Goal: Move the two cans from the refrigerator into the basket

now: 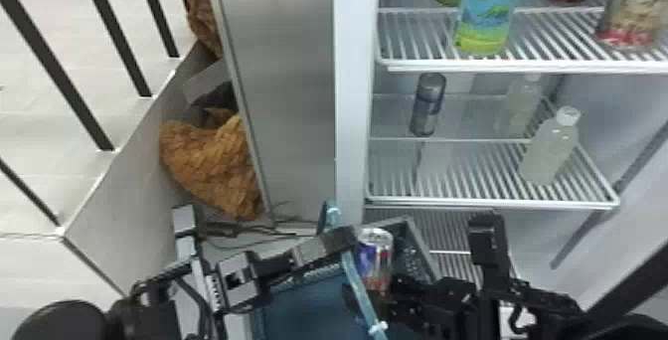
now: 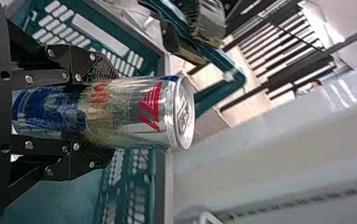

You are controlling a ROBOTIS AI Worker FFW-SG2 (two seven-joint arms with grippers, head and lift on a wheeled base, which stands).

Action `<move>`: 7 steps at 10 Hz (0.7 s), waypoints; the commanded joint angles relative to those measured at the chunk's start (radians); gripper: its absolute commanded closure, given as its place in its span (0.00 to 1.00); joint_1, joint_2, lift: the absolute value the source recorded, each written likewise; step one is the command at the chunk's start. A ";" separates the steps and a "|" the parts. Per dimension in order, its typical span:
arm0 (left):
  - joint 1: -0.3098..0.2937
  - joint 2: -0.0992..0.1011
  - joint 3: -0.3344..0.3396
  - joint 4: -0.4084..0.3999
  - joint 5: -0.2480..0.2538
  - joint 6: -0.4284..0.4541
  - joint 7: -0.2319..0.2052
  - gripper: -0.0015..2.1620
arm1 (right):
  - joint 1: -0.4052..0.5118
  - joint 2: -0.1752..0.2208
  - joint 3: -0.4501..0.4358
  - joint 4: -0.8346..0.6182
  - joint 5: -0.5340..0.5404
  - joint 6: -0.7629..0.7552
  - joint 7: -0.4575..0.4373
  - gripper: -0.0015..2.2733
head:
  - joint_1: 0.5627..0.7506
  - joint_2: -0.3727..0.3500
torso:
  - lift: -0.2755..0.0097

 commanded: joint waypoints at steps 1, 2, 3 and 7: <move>0.000 0.000 0.000 -0.002 0.000 0.000 0.000 0.56 | -0.009 -0.002 0.011 0.017 -0.013 0.020 0.004 0.51 | 0.70 0.60 | 0.20; 0.000 0.000 0.000 -0.002 0.000 0.000 0.000 0.56 | -0.011 -0.003 0.011 0.027 -0.025 0.030 0.005 0.39 | 0.70 0.61 | 0.20; 0.000 0.000 0.000 0.000 0.000 0.000 0.000 0.56 | -0.011 0.000 0.009 0.027 -0.023 0.013 0.004 0.23 | 0.70 0.61 | 0.20; 0.003 -0.002 -0.002 -0.002 0.000 0.000 0.002 0.56 | -0.006 0.004 -0.027 0.029 -0.043 -0.076 0.001 0.05 | 0.70 0.61 | 0.20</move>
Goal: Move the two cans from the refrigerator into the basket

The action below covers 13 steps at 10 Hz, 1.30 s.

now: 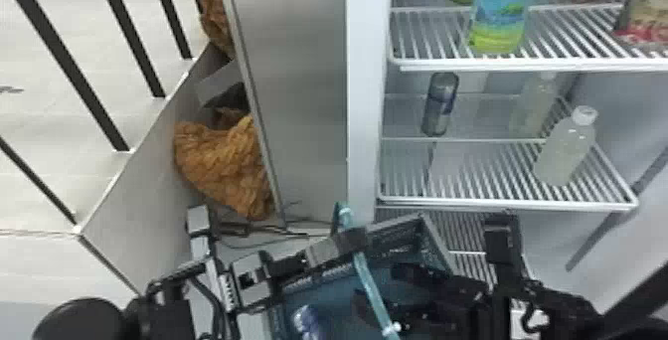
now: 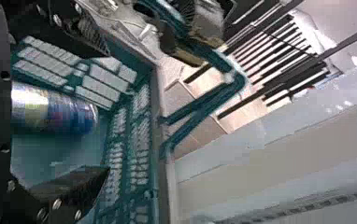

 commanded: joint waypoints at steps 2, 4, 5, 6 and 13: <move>0.001 0.000 0.002 0.000 0.000 0.002 0.000 0.56 | 0.023 0.012 -0.070 -0.045 0.007 -0.109 -0.024 0.05 | 0.70 0.58 | 0.20; 0.001 0.002 0.000 -0.002 0.000 0.002 0.000 0.56 | 0.062 0.026 -0.125 -0.077 0.007 -0.210 -0.063 0.05 | 0.70 0.52 | 0.20; 0.003 0.002 0.000 0.000 0.002 0.004 0.000 0.56 | 0.084 0.037 -0.155 -0.094 0.007 -0.259 -0.086 0.05 | 0.70 0.50 | 0.20; 0.003 0.003 0.000 0.000 0.002 0.004 0.000 0.56 | 0.104 0.050 -0.181 -0.104 0.007 -0.325 -0.115 0.05 | 0.70 0.47 | 0.20; 0.008 0.003 0.004 -0.002 0.002 0.004 0.000 0.56 | 0.143 0.084 -0.271 -0.084 0.017 -0.543 -0.259 0.05 | 0.70 0.29 | 0.20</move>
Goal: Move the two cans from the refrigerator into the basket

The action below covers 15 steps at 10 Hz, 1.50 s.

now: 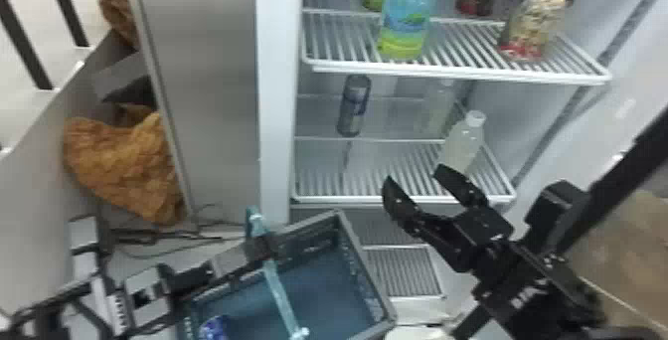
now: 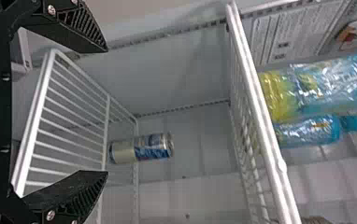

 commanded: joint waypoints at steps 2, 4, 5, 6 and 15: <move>0.000 -0.001 0.001 0.000 0.000 0.000 0.000 0.56 | -0.022 0.005 -0.001 0.045 0.001 -0.057 -0.034 0.05 | 0.70 0.26 | 0.20; 0.000 -0.001 0.003 -0.002 0.000 0.000 0.000 0.56 | -0.093 0.005 -0.001 0.126 0.023 -0.084 -0.037 0.05 | 0.70 0.25 | 0.20; 0.000 -0.001 0.001 0.000 0.000 0.000 0.000 0.56 | -0.120 0.005 -0.001 0.158 0.033 -0.098 -0.043 0.05 | 0.70 0.25 | 0.20; 0.000 -0.001 0.001 0.000 -0.002 0.000 0.000 0.56 | -0.142 0.005 0.003 0.178 0.041 -0.113 -0.055 0.04 | 0.70 0.24 | 0.20; -0.002 -0.001 0.001 0.000 -0.002 0.007 0.005 0.56 | -0.402 0.008 0.112 0.480 0.084 -0.135 -0.130 0.04 | 0.70 0.29 | 0.20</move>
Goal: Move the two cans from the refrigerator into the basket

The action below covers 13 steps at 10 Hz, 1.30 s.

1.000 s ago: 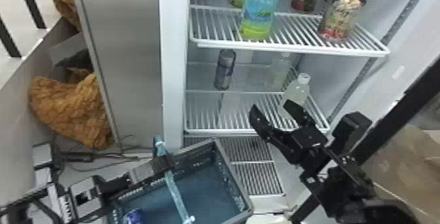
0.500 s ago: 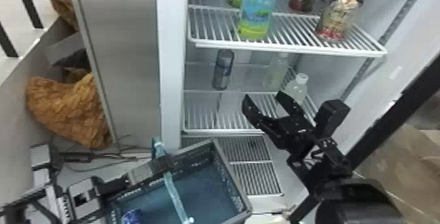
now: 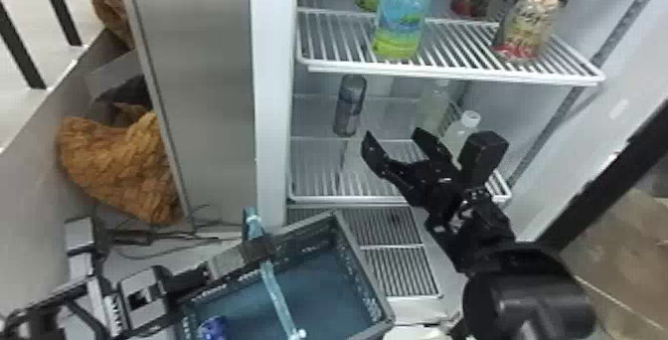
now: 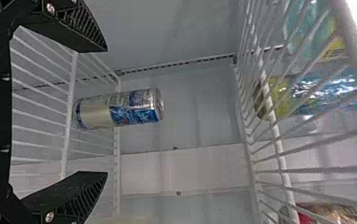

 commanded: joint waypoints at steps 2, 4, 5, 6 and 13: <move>-0.001 0.000 0.000 0.002 0.000 0.000 0.000 0.56 | -0.073 0.000 0.033 0.085 0.022 0.000 -0.016 0.04 | 0.70 0.30 | 0.20; -0.001 0.002 0.000 0.002 0.000 0.000 0.001 0.56 | -0.125 0.003 0.053 0.149 0.024 0.000 -0.036 0.04 | 0.70 0.32 | 0.20; -0.001 0.003 0.000 0.002 0.000 0.000 0.001 0.56 | -0.147 0.008 0.055 0.171 0.028 0.000 -0.048 0.04 | 0.70 0.32 | 0.20; -0.004 0.003 0.000 0.002 0.000 0.000 0.001 0.56 | -0.177 0.011 0.061 0.200 0.038 -0.005 -0.054 0.04 | 0.70 0.33 | 0.20; -0.008 0.008 -0.006 0.010 0.000 0.000 0.003 0.56 | -0.358 0.022 0.137 0.441 0.054 -0.010 -0.096 0.04 | 0.70 0.36 | 0.20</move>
